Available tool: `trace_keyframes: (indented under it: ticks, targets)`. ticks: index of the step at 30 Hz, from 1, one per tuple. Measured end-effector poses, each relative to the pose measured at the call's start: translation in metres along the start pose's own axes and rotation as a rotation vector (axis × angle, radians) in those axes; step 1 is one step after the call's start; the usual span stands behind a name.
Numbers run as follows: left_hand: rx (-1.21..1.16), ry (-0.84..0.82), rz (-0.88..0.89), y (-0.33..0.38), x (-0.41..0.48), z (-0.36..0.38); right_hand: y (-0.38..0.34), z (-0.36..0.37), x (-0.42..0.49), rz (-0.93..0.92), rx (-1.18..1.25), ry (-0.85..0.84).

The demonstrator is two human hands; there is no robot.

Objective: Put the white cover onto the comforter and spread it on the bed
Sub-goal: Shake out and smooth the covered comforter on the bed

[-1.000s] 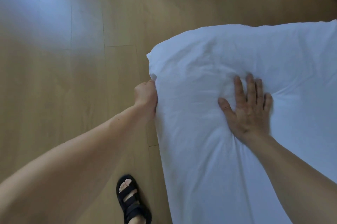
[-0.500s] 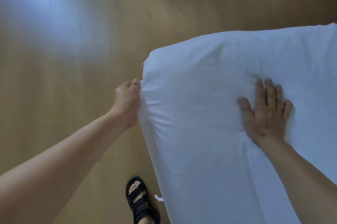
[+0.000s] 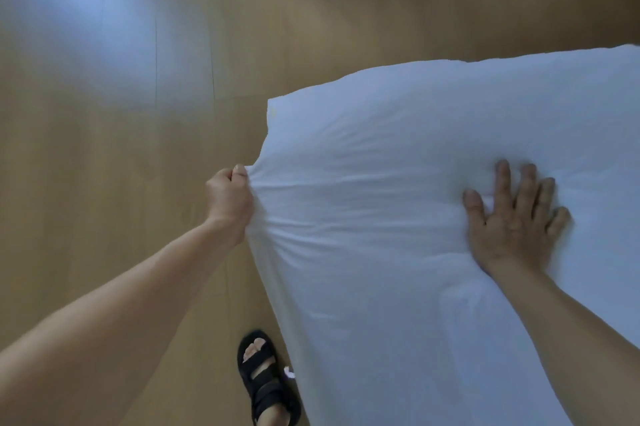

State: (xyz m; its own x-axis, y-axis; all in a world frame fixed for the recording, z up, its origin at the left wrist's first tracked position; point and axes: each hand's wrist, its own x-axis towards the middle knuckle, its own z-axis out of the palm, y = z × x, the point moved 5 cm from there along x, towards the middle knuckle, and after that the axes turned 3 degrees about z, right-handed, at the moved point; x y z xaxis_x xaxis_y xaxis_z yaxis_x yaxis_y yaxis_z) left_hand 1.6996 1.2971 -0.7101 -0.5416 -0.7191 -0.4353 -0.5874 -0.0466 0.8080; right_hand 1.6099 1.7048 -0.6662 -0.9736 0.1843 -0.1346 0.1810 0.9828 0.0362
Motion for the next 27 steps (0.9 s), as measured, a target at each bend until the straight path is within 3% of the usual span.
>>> trace_keyframes:
  ticks: [4, 7, 10, 12, 14, 19, 23, 27]
  targets:
    - [0.134, 0.016, -0.016, -0.013, 0.005, 0.021, -0.004, -0.002, 0.003, 0.017, 0.016, 0.043]
    - [-0.057, -0.079, -0.150, -0.027, 0.003, 0.030, -0.024, -0.005, -0.003, -0.118, 0.104, 0.061]
    - [-0.289, -0.331, -0.415, -0.067, -0.025, 0.048, -0.055, 0.001, -0.015, -0.343, 0.075, 0.062]
    - [-0.268, -0.512, -0.494, -0.093, -0.063, 0.063, -0.059, 0.008, -0.017, -0.346, 0.036, 0.045]
    - [-0.258, -0.594, -0.566, -0.104, -0.092, 0.077, -0.057, 0.009, -0.016, -0.336, 0.029, 0.057]
    - [-0.299, -0.506, -0.495, -0.099, -0.080, 0.095, -0.058, 0.008, -0.015, -0.348, 0.034, 0.075]
    - [-0.412, -0.109, -0.534, -0.110, -0.055, 0.086, -0.058, 0.010, -0.015, -0.342, 0.025, 0.080]
    - [-0.053, 0.010, -0.372, -0.116, -0.032, 0.074, -0.057, 0.010, -0.015, -0.358, 0.043, 0.107]
